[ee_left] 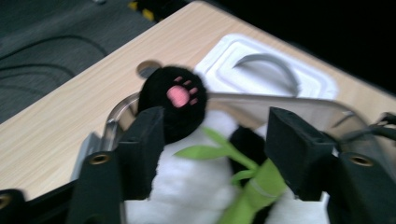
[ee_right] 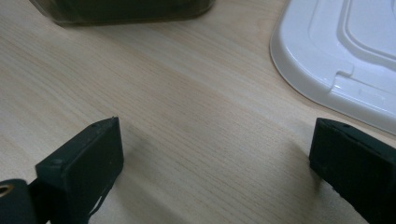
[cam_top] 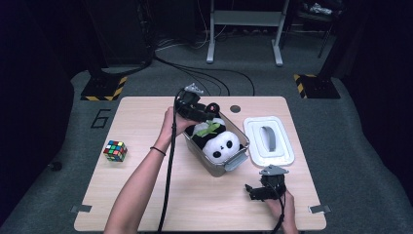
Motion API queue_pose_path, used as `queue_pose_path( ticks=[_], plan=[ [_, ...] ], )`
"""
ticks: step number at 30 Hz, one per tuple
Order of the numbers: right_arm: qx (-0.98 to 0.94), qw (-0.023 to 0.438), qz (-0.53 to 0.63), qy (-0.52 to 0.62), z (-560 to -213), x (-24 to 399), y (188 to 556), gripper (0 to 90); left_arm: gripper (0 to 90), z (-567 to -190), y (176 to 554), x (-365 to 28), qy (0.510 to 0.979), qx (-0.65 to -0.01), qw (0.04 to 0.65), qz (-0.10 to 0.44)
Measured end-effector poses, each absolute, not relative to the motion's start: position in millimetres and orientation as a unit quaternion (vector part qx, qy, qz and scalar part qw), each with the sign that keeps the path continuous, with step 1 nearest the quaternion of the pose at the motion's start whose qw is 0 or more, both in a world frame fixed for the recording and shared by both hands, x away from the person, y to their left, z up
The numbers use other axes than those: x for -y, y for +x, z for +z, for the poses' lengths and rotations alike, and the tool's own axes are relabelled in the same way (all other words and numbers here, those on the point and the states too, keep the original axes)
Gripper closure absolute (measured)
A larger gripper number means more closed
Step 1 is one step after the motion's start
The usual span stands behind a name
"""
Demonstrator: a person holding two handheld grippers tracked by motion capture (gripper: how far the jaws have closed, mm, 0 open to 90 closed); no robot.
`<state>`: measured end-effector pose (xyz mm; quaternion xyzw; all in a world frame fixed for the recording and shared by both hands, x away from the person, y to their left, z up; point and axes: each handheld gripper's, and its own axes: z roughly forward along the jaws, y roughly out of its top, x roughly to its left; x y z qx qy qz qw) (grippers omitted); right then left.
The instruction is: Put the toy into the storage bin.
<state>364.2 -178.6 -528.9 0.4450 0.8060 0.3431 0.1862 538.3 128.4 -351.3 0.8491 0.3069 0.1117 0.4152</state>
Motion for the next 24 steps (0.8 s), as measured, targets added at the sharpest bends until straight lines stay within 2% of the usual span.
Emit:
queue_pose_path(
  ticks=[6,9,14,16,21,24],
  plan=[
    [-0.807,0.186,0.343,0.444,-529,179,364,2.1,56.3,-376,548,-120,0.865,-0.324,0.364,0.122],
    [-0.807,0.186,0.343,0.444,-529,179,364,2.1,59.7,-382,549,-117,0.867,-0.33,0.355,0.119],
    [-0.807,0.187,0.342,0.443,-529,179,364,2.2,63.4,-392,550,-102,0.881,-0.336,0.302,0.142],
    [-0.807,0.187,0.342,0.443,-529,179,364,2.2,64.0,-400,552,-96,0.887,-0.34,0.275,0.149],
    [-0.807,0.187,0.342,0.443,-529,179,364,2.3,64.5,-399,551,-93,0.889,-0.341,0.264,0.157],
    [-0.806,0.186,0.343,0.444,-529,179,364,2.2,59.5,-393,549,-95,0.886,-0.344,0.268,0.161]
  ],
)
